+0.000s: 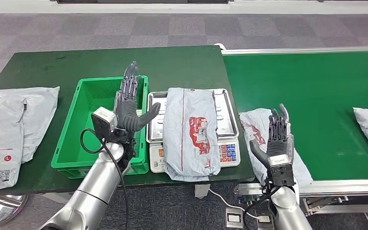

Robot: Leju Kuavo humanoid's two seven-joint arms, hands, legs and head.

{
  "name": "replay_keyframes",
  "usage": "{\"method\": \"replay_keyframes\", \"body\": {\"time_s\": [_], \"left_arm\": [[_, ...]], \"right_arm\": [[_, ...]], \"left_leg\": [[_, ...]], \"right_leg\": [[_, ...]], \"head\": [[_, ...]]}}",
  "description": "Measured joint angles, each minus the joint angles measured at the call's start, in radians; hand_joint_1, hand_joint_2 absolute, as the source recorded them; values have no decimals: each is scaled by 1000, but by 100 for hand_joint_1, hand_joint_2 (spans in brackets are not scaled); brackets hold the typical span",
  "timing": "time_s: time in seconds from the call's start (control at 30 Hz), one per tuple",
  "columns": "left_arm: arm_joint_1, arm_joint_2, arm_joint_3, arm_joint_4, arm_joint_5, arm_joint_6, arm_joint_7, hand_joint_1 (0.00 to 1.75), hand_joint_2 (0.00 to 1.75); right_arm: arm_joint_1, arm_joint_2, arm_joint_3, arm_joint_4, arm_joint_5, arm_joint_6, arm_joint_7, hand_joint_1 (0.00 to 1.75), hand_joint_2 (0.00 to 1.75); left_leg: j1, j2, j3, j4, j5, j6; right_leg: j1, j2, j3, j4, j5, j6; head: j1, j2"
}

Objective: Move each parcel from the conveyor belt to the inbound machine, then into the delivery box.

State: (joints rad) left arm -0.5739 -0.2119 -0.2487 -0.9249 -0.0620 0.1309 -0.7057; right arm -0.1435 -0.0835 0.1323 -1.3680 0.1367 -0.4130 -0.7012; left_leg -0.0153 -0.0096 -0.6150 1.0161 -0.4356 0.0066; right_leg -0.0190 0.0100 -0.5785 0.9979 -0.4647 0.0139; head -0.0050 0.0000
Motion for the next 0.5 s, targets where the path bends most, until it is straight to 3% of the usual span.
{"method": "replay_keyframes", "body": {"time_s": [0.2, 0.5], "left_arm": [[1, 4, -1, -10, -31, 86, 1, 0, 175], [1, 7, -2, -10, -33, 90, 1, 0, 175]], "right_arm": [[-2, 3, -1, 0, 20, -7, 0, 0, 175], [-2, 6, -13, 0, 20, -7, 0, 0, 175]], "left_leg": [[0, -1, 0, 0, 0, 0], [0, -1, 0, 0, 0, 0]], "right_leg": [[0, 0, 0, 0, 0, 0], [0, 0, 0, 0, 0, 0]], "head": [[0, 0], [0, 0]]}}
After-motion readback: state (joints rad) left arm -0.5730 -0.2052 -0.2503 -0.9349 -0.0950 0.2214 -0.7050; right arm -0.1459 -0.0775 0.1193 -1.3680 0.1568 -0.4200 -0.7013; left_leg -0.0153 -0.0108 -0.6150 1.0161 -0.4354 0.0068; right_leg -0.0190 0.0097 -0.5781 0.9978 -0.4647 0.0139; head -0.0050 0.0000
